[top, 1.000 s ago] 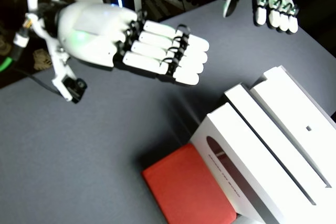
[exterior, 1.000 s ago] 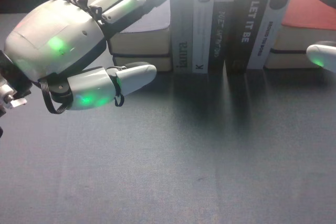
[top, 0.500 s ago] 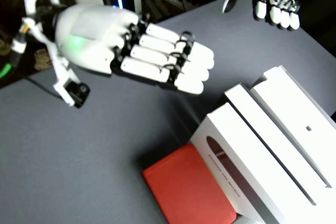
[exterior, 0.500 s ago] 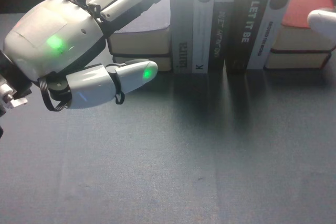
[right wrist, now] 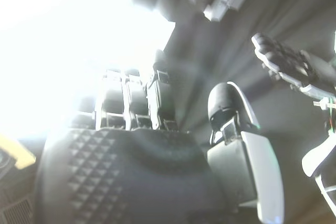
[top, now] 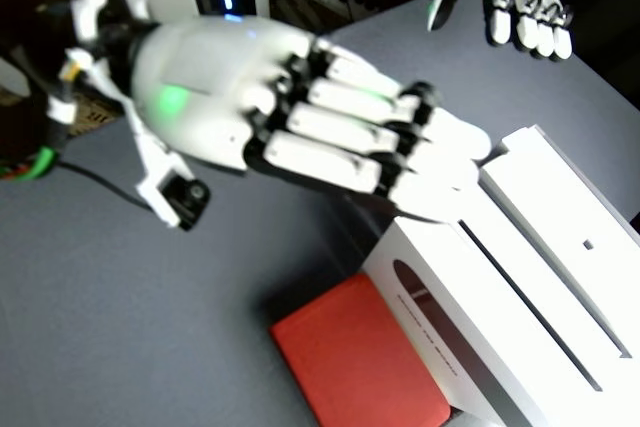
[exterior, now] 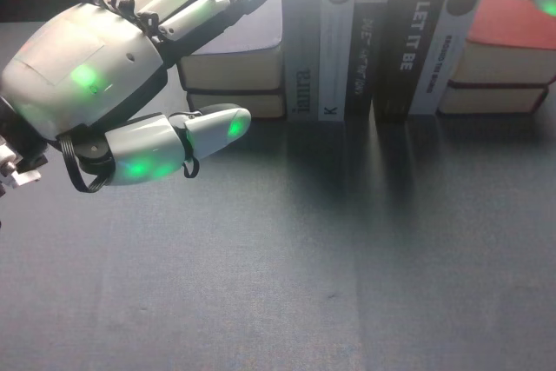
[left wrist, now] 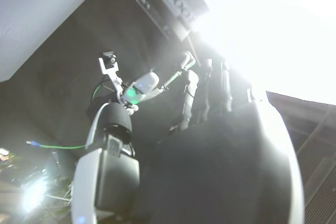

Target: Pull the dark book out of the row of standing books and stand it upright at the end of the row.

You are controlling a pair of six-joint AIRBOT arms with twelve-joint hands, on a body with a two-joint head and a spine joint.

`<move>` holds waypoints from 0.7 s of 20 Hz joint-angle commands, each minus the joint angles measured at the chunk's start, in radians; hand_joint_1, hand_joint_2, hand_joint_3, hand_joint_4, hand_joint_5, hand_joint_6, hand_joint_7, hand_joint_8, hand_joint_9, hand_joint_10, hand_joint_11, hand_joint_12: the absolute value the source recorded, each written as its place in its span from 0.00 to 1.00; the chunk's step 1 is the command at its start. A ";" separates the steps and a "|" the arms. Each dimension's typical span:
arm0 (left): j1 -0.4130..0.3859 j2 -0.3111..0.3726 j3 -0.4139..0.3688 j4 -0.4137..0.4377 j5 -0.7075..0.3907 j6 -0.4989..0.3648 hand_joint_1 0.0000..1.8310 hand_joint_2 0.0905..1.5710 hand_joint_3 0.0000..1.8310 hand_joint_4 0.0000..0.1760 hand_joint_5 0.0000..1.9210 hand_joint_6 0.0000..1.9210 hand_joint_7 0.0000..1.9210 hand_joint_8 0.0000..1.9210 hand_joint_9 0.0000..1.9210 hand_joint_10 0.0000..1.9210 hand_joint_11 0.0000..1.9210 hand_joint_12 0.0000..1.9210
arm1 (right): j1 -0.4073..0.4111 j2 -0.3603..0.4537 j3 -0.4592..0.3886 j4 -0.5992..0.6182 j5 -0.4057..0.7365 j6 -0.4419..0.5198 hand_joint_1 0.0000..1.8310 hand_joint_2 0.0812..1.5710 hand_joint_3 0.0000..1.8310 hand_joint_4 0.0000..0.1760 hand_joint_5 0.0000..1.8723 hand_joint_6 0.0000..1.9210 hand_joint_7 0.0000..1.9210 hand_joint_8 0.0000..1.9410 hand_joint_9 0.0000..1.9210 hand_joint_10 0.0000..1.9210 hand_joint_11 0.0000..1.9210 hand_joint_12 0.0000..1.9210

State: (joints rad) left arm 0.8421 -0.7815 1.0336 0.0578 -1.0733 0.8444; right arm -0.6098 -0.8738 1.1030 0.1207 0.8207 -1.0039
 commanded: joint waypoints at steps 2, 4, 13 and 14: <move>-0.010 -0.002 -0.003 -0.007 -0.131 0.002 0.13 0.83 0.00 0.30 0.03 0.01 0.00 0.00 0.00 0.00 0.00 0.00 | 0.030 -0.023 0.023 0.016 0.067 -0.012 0.00 0.85 0.00 0.00 0.15 0.05 0.00 0.00 0.00 0.00 0.00 0.00; -0.009 -0.003 -0.003 -0.008 -0.131 0.002 0.13 0.83 0.00 0.29 0.03 0.01 0.00 0.00 0.00 0.00 0.00 0.00 | 0.037 -0.038 0.040 0.034 0.035 -0.026 0.00 0.85 0.00 0.00 0.15 0.05 0.00 0.00 0.00 0.00 0.00 0.00; 0.015 0.000 -0.006 -0.026 -0.146 0.002 0.15 0.82 0.00 0.22 0.04 0.00 0.00 0.00 0.00 0.00 0.00 0.00 | 0.026 -0.043 0.025 0.042 0.000 -0.039 0.00 0.86 0.00 0.00 0.23 0.14 0.00 0.00 0.00 0.00 0.00 0.00; 0.017 0.001 -0.007 -0.027 -0.147 0.002 0.15 0.82 0.00 0.22 0.04 0.00 0.00 0.00 0.00 0.00 0.00 0.00 | 0.020 -0.034 0.012 0.036 0.008 -0.039 0.00 0.86 0.00 0.00 0.23 0.14 0.00 0.00 0.00 0.00 0.00 0.00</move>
State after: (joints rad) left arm 0.8703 -0.7815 1.0332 0.0391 -1.0893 0.8440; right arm -0.5987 -0.9047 1.1080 0.1612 0.7387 -1.0412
